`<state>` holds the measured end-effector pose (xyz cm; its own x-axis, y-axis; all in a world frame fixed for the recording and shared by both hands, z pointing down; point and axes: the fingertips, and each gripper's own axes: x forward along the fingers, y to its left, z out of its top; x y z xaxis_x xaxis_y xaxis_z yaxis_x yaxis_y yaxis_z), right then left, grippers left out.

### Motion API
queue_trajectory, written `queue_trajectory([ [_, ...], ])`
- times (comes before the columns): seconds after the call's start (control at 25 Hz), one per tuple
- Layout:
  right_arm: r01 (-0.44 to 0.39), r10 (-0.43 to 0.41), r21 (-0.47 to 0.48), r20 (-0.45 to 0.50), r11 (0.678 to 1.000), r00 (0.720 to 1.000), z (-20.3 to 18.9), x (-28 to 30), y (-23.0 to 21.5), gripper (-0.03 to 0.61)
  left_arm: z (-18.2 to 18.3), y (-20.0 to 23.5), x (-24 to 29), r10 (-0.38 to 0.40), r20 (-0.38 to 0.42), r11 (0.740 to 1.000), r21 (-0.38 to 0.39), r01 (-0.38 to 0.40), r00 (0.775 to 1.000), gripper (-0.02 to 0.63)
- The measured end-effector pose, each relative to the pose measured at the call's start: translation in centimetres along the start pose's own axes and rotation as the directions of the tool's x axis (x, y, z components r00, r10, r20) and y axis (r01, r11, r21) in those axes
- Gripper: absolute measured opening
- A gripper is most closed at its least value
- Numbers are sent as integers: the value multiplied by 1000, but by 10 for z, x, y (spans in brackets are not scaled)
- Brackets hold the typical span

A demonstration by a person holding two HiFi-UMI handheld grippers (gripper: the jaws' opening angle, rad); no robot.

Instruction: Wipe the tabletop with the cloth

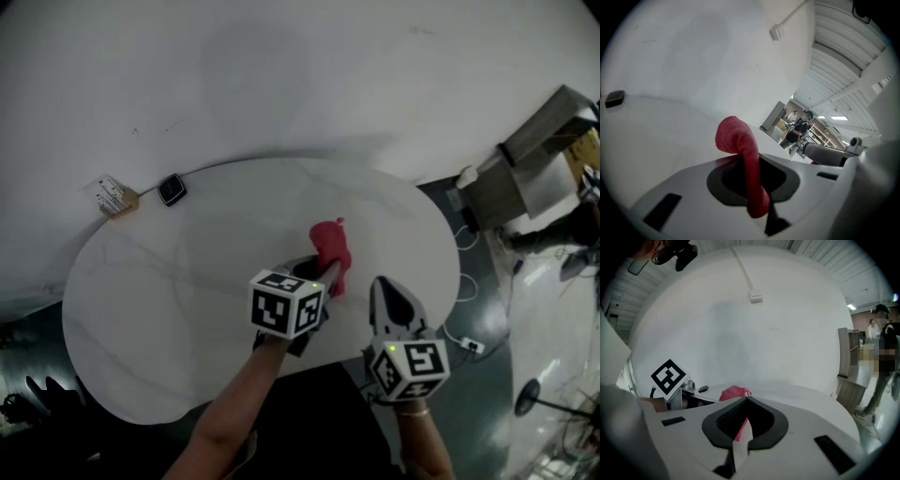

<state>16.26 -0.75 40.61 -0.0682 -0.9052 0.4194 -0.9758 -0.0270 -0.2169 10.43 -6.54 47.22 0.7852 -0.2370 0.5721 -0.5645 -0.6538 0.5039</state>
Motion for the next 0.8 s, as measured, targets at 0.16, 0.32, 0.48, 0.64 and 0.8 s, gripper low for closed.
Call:
queue_trajectory([
  [0.16,-46,47,33,-40,998,998,-14,17,2,3,-14,14,26,56,-88,998,20,-55,995,51],
  [0.32,-65,68,34,-90,997,994,-25,28,6,2,-28,34,33,145,-163,988,72,-134,976,51],
  [0.48,-112,112,13,-117,994,987,-26,37,19,2,-32,54,19,180,-163,983,59,-173,970,51],
  [0.64,-168,166,-11,-126,986,978,-22,45,37,3,-40,91,-21,242,-118,970,-5,-244,963,51],
  [0.8,-220,214,-31,-144,975,966,-24,55,59,3,-53,131,-71,323,-82,941,-80,-329,943,51],
])
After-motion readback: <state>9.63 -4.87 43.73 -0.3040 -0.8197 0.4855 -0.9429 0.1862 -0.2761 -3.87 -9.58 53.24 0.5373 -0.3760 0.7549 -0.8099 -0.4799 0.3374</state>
